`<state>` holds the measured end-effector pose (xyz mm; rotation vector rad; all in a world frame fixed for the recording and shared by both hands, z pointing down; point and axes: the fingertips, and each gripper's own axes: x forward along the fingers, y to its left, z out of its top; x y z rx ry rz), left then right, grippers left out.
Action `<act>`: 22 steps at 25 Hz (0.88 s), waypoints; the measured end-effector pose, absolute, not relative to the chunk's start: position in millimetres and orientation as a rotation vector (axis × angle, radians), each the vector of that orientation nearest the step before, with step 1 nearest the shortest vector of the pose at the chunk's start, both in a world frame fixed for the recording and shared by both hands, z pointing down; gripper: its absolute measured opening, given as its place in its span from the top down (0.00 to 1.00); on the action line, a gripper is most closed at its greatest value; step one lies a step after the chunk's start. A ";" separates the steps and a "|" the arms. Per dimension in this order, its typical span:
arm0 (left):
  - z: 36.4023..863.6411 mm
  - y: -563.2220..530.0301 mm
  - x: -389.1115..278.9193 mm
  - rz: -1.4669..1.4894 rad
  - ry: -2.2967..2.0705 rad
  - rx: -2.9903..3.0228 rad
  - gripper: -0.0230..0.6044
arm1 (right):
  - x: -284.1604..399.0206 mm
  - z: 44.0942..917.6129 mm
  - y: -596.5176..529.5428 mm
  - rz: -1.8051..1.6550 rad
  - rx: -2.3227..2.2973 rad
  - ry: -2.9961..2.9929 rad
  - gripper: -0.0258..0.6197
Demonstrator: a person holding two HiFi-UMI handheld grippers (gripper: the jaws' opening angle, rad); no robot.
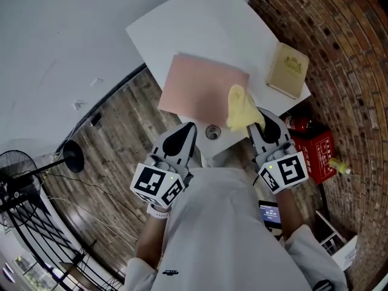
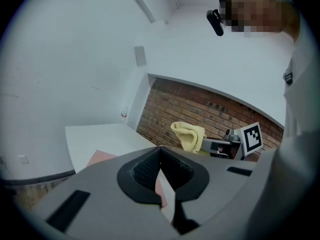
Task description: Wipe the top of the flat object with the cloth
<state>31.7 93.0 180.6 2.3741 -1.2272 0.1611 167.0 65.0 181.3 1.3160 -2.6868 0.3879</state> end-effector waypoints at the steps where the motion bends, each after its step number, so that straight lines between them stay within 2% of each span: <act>1: 185.2 88.1 34.2 0.177 -1.214 2.372 0.93 | 171.5 186.0 58.9 0.387 1.329 -2.671 0.89; 22: 337.5 27.9 23.5 0.481 -1.179 2.232 0.93 | 176.1 312.1 -48.4 0.200 1.174 -2.452 0.89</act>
